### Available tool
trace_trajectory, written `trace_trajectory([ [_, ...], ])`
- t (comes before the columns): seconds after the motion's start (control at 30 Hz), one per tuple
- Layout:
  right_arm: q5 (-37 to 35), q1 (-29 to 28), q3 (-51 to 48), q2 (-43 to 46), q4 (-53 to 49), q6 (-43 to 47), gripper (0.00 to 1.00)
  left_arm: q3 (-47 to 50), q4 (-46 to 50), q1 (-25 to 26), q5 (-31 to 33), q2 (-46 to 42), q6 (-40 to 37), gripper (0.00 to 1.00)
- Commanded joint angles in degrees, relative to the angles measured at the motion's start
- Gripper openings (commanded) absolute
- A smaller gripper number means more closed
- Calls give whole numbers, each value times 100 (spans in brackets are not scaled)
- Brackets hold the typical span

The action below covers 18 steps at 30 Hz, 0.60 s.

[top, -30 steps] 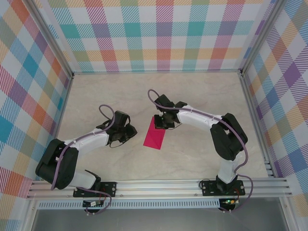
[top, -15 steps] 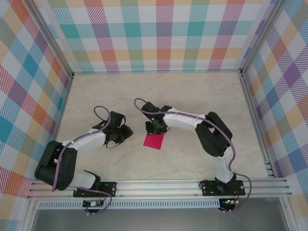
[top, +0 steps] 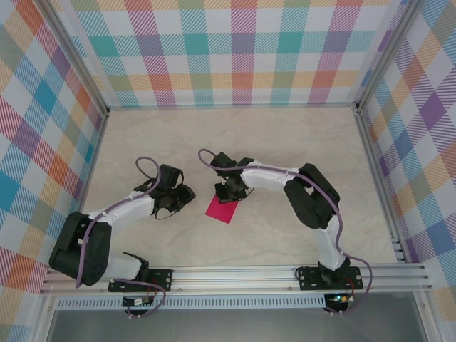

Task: Fold a paper plane with a square sheet of paper (pick it up from the middle)
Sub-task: Move the paper to the bottom-center of the table.

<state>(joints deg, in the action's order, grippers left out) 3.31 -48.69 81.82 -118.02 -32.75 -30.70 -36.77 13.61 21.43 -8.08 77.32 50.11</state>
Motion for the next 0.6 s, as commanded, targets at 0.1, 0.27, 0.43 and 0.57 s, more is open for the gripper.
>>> trace_trajectory([
  [0.1,1251,-62,-471,155,519,983,13,175,1,-51,-298,-260,-62,32],
  [0.27,1005,-1,-690,679,764,946,13,329,-577,-51,-996,-295,-182,31],
  [0.43,13,128,-832,1133,589,-70,15,317,-563,6,-1139,-239,-235,30],
  [0.57,-371,362,-602,804,302,-732,21,309,-420,54,-1043,-197,-230,30],
])
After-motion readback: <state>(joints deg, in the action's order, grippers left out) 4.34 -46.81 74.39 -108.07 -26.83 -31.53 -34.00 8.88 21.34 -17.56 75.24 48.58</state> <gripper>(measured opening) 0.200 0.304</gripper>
